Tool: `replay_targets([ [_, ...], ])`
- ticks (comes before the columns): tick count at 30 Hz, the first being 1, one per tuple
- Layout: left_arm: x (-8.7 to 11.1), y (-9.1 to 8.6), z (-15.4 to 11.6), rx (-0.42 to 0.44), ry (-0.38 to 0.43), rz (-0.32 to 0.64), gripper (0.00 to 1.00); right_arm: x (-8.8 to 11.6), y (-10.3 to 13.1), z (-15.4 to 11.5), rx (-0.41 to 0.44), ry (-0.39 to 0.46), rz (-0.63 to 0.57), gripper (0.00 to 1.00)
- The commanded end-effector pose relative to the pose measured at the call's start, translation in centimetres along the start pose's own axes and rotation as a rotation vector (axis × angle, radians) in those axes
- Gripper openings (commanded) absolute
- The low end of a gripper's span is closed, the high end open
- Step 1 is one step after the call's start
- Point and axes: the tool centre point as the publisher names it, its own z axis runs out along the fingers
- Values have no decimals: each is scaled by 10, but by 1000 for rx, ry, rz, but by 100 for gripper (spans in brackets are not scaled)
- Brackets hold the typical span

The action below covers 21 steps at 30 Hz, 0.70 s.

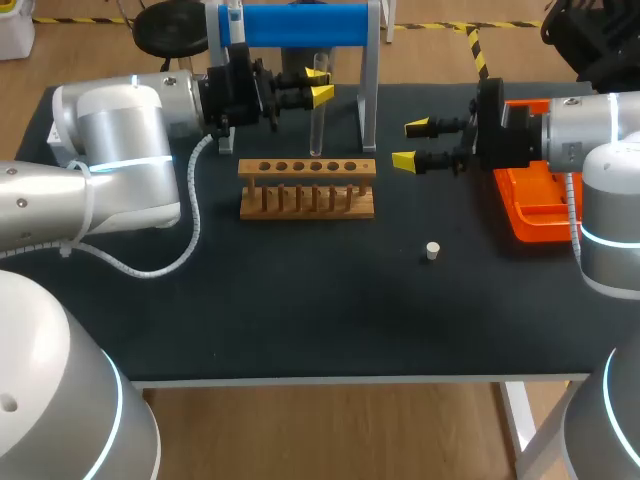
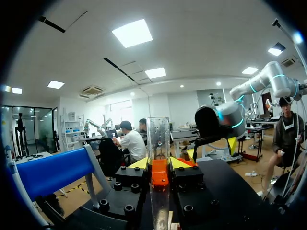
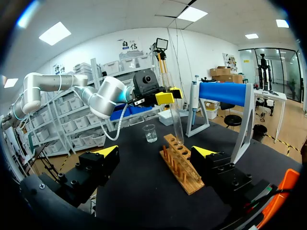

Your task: Invert the test tube, pick up the pipette, mount the tip to pipette, aspirate from beaker and dispense into the tube, eject the tip, return the pipette, and cap with the stopper.

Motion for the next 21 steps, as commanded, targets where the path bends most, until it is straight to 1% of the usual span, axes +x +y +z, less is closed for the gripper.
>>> replay_targets([
  [1, -3, 1, 0, 1, 10, 2, 0, 0, 0, 0, -1, -1, 0, 100],
  [17, -3, 1, 0, 1, 10, 2, 0, 0, 0, 0, -1, -1, 0, 100],
  [21, -3, 1, 0, 1, 10, 2, 0, -1, -2, 5, -9, -12, -26, 100],
])
